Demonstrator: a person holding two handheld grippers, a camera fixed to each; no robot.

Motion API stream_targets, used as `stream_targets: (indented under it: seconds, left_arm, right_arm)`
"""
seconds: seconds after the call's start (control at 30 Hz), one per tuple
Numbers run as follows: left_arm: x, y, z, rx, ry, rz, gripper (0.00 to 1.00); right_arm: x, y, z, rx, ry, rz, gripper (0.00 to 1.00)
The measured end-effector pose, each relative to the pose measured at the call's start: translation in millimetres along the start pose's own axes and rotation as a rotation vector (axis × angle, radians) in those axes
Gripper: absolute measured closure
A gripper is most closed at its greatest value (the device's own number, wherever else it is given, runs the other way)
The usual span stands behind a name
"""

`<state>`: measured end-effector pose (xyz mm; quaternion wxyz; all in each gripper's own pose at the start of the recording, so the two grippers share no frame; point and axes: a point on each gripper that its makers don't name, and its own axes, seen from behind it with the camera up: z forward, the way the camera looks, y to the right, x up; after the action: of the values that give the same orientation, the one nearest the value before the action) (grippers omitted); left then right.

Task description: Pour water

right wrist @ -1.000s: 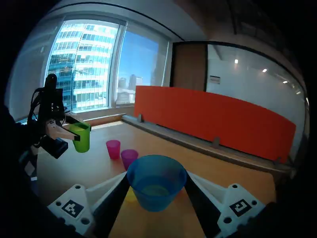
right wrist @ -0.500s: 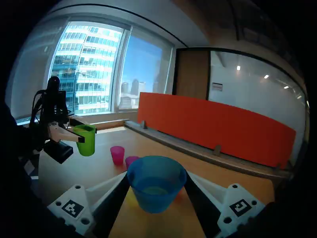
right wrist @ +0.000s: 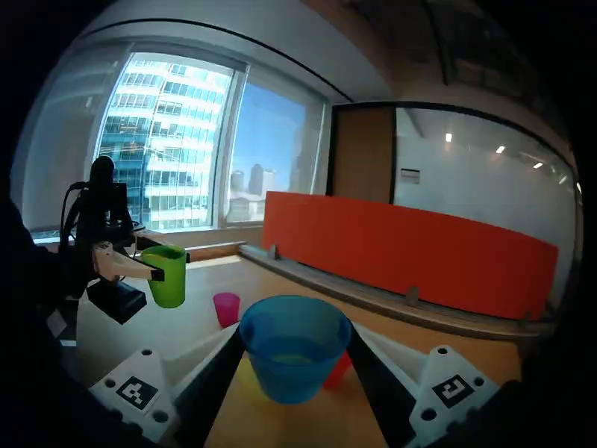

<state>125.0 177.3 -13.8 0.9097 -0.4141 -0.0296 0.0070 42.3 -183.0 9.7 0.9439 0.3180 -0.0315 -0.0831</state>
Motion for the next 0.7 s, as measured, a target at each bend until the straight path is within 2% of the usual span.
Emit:
stream_targets:
  seconds: [0.7]
  left_arm:
    - [7, 19.8, 9.9, -0.041, 0.016, -0.004, 0.11]
  right_arm:
    - [33, -12, 2.6, 0.019, 0.057, -0.08, 0.08]
